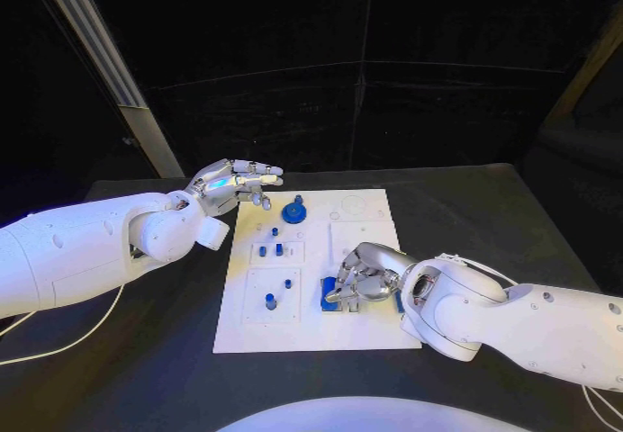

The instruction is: Assemble the parts on the task board

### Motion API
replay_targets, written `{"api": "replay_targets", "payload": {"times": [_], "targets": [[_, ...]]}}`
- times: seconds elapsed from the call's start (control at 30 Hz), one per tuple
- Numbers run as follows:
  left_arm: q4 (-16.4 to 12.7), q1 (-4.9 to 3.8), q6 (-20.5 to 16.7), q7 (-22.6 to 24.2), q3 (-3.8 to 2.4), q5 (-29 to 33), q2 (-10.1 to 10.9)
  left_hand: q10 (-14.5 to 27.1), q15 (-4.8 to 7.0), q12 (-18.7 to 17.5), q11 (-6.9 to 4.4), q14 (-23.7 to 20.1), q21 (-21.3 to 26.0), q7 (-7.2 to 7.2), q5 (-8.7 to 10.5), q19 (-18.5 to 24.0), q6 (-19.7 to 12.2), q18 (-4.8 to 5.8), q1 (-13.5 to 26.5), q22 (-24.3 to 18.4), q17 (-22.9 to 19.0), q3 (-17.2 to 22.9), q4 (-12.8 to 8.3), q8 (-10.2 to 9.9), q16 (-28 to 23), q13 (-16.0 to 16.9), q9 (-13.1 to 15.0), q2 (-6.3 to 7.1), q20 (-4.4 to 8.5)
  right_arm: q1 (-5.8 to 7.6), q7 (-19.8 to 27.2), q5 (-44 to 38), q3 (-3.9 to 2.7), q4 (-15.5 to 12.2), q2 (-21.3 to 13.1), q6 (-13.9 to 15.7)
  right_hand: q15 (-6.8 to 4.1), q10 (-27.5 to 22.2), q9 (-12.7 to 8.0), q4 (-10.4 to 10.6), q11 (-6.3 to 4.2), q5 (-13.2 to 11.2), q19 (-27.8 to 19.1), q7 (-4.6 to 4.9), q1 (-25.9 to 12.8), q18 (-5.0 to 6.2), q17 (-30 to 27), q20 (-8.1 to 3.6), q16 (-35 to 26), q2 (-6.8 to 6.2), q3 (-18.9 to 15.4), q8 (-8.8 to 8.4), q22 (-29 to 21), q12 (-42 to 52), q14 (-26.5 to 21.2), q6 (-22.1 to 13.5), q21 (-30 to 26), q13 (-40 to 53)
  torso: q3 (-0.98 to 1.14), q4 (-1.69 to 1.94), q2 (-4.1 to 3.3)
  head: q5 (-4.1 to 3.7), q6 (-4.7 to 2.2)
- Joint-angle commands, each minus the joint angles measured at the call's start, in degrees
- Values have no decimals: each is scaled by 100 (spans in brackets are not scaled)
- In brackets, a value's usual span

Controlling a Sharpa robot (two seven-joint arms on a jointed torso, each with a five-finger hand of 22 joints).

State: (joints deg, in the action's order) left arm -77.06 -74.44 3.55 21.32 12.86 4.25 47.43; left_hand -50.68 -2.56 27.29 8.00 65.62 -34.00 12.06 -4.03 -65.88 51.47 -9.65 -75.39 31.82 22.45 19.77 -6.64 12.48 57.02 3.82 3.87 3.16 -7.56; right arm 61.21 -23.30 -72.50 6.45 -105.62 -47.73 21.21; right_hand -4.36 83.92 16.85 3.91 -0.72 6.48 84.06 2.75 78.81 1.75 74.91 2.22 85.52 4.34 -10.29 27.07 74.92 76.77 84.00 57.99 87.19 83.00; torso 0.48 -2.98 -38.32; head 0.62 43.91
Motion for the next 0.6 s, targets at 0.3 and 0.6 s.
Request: {"api": "replay_targets", "payload": {"times": [0.3, 0.6], "targets": [[-2, -9, 69, 12, -4, -12, 0, 49, 0, 40, -9, -58, 21, 10, -22, -5, -30, -78, 22, -9, -9, -42, 3, 35, 20, 5, 5, -22, -43, 6, -549, -276, 0, 70, 41, -235, -108, 138, 45, -246, -143, -291, 376, -82, 395, -88, 649, -98, 42, 380, 286, 25, 1214, 58, 435, 139, 55, -212, 2, -2, 0, -2, 16], [-3, -9, 68, 4, -4, -12, 9, 49, 0, 40, -9, -58, 21, 10, -22, -5, -30, -78, 22, -9, -9, -42, 3, 35, 20, 5, 5, -22, -43, 7, -647, -303, 0, 68, 46, -504, -121, 145, 63, -313, -157, -313, 375, -95, 415, -87, 644, -113, 39, 340, 315, 24, 1212, 60, 434, 159, 54, -206, 4, -7, 2, -8, 42]]}}
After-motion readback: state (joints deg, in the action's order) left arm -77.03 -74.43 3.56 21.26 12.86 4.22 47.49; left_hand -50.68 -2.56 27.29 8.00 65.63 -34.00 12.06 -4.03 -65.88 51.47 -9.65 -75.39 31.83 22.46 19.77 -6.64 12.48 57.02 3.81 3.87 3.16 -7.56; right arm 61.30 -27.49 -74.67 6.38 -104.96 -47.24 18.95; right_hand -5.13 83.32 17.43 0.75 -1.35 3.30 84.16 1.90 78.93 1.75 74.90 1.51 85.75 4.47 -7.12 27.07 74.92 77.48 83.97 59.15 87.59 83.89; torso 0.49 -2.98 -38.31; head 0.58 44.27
